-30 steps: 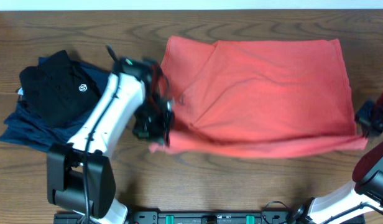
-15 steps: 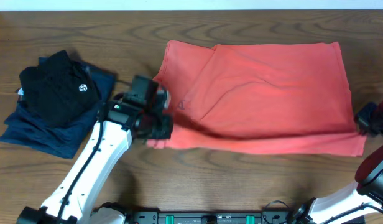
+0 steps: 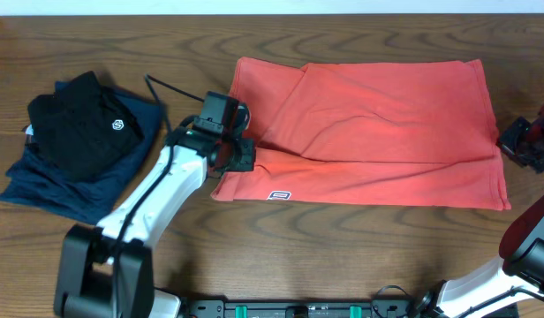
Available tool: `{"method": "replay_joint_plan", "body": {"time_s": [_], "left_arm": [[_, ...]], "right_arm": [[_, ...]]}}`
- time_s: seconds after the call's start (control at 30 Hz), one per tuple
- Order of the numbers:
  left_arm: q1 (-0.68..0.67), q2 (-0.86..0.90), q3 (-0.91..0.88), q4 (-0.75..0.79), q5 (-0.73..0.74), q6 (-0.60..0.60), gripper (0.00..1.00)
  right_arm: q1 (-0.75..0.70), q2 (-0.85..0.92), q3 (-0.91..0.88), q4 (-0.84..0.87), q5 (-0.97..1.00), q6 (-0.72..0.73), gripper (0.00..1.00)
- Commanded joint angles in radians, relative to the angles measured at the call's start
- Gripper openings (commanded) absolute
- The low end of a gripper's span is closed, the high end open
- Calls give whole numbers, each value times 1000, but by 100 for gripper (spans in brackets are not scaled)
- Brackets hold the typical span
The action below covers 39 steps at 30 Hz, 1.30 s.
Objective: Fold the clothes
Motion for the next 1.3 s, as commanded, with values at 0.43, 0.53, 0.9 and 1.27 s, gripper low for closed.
{"method": "replay_joint_plan", "body": {"time_s": [0.43,0.53,0.9,1.27], "left_arm": [[5,-35,9,-28,-47,0,91],[5,-31,8,-23,-90,0,92],[5,53,8,129,-93,-1,92],[3,166,8,291,-29,0,38]], "right_arm": [[14,0,-67,-96,0,-24,25],[18,0,-145,-32,-1,-24,24],[18,0,-406,286,-38,-24,24],[18,0,-412,287,-37,-24,24]]}}
